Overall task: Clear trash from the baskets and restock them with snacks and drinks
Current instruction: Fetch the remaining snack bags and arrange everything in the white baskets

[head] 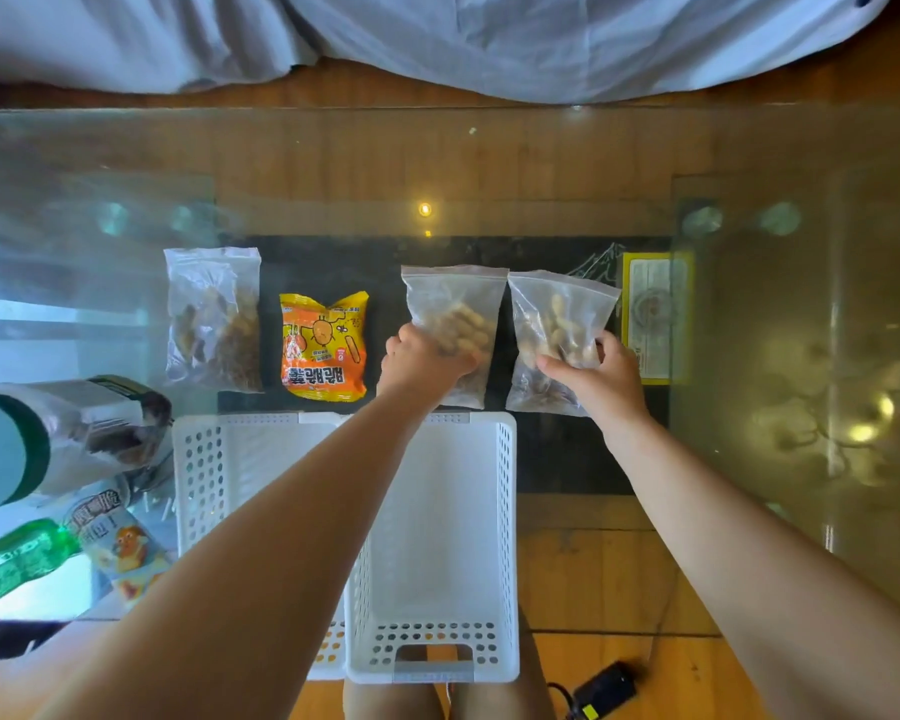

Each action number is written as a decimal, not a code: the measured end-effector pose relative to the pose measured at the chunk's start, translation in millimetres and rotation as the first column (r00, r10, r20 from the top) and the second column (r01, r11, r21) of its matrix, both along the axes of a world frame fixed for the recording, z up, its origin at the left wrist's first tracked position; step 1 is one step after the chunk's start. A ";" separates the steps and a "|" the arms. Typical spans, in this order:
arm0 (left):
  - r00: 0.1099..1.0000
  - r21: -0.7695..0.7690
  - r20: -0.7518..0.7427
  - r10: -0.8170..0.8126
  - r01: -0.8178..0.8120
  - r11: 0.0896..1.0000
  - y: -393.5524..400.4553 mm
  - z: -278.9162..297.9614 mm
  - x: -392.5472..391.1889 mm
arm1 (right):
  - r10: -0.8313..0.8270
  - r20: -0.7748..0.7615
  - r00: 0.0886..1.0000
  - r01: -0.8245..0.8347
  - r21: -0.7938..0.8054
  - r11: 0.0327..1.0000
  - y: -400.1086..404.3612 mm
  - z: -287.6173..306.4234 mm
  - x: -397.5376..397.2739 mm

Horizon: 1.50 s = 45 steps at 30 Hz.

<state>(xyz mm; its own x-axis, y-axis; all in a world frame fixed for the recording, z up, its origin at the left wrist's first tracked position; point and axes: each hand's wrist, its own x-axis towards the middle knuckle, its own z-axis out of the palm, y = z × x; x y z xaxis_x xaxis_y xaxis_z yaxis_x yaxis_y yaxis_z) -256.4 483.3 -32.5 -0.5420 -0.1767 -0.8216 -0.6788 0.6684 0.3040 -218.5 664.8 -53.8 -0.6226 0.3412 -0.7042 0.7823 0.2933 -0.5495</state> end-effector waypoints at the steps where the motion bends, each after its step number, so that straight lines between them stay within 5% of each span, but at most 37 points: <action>1: 0.999 0.027 0.011 0.046 -0.046 0.999 -1.3 4.7 -0.2 | -0.003 0.015 1.000 0.003 -0.018 1.000 1.5 4.2 1.7; 12: 0.934 0.219 -0.160 0.321 -0.283 0.934 -33.7 91.5 63.8 | 0.032 0.046 0.998 -0.024 -0.157 0.987 -15.2 96.0 40.5; 18: 0.769 0.299 -0.002 0.640 -0.610 0.734 -82.8 142.7 161.5 | 0.219 0.137 0.966 -0.180 -0.255 0.950 -58.5 154.5 79.4; 25: 0.586 0.247 0.080 0.806 -0.795 0.554 -143.9 170.4 299.7 | 0.474 0.226 0.851 -0.406 -0.290 0.867 -133.5 192.0 144.9; 33: 0.168 0.234 0.098 0.981 -0.962 0.142 -211.3 196.9 470.1 | 0.694 0.233 0.681 -0.637 -0.279 0.718 -231.3 217.9 242.4; 45: -0.301 0.226 0.101 0.948 -0.921 -0.316 -271.0 218.0 677.0 | 0.893 0.205 0.400 -0.897 -0.112 0.427 -340.8 240.1 351.6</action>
<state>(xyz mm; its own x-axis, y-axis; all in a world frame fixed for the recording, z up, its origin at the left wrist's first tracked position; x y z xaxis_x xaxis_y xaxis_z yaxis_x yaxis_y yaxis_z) 420.5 212.3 185.5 0.1234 -0.4378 -0.8906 -0.3369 -0.8626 0.3773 133.1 323.9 186.4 -0.4232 -0.3126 -0.8504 0.1523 0.9007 -0.4069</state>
